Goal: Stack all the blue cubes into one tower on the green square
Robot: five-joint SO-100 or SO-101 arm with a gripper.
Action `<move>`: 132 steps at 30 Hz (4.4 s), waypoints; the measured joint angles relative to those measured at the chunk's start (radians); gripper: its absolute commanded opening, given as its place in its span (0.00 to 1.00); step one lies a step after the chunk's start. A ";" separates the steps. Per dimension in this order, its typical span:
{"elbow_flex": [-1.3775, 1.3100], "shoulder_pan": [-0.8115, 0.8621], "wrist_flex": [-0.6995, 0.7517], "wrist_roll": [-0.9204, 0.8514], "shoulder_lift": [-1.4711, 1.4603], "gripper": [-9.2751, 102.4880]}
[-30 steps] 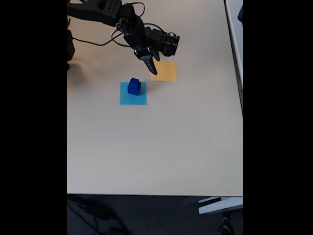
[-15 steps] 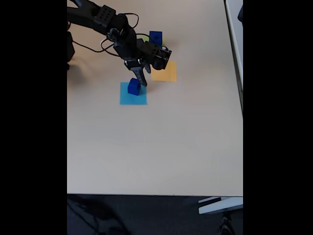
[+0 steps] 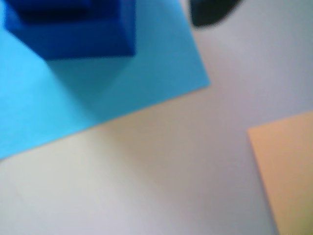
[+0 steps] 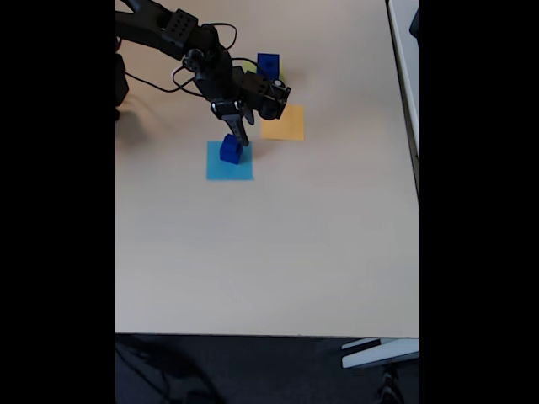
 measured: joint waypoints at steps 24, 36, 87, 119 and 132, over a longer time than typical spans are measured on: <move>0.015 0.060 0.069 -0.092 0.020 0.27; 0.015 0.078 0.097 -0.109 0.020 0.28; -0.253 0.006 0.193 -0.121 -0.052 0.14; -0.669 -0.252 0.164 0.026 -0.506 0.15; -0.638 -0.227 0.124 0.048 -0.554 0.15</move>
